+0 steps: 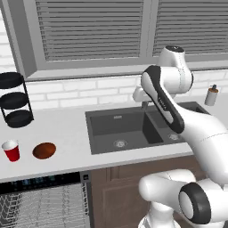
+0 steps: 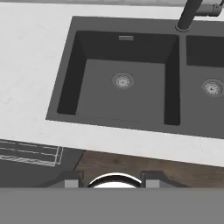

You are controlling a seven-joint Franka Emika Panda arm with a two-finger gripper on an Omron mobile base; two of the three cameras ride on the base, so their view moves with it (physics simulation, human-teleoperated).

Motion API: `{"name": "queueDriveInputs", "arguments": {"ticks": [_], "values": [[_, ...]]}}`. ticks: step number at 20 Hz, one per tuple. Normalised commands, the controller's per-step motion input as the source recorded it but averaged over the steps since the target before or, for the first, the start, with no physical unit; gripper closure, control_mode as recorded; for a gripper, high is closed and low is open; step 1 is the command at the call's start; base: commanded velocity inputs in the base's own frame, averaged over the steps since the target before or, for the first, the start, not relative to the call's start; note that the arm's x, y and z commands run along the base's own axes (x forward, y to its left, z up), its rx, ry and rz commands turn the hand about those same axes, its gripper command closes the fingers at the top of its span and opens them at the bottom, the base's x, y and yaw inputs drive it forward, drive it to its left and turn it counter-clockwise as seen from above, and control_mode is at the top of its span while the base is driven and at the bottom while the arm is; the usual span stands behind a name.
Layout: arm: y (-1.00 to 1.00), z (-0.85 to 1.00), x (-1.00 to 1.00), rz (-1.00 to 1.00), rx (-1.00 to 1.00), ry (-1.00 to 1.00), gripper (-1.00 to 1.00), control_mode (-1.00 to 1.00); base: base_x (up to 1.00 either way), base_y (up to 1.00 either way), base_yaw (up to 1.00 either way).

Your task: Pick up the cup and bowl from the counter, place them in the dishwasher, and close the dishwasher door.

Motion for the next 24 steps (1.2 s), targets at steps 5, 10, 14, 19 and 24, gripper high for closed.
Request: {"name": "queueDriveInputs", "arguments": {"ticks": [5,10,14,19,24], "values": [[0.02,0.00,-0.40,0.00,0.00,0.00,-1.00,-1.00,0.00,0.00,0.00],[0.00,0.00,-0.80,0.00,0.00,-0.01,-1.00,-1.00,0.00,0.00,0.00],[0.00,0.00,-0.87,0.00,0.00,-0.06,-1.00,-1.00,0.00,0.00,0.00],[0.00,0.00,-0.15,0.00,0.00,0.00,-1.00,-1.00,0.00,0.00,0.00],[0.00,0.00,0.00,0.00,0.00,0.00,-1.00,1.00,-0.12,0.04,0.06]]}}
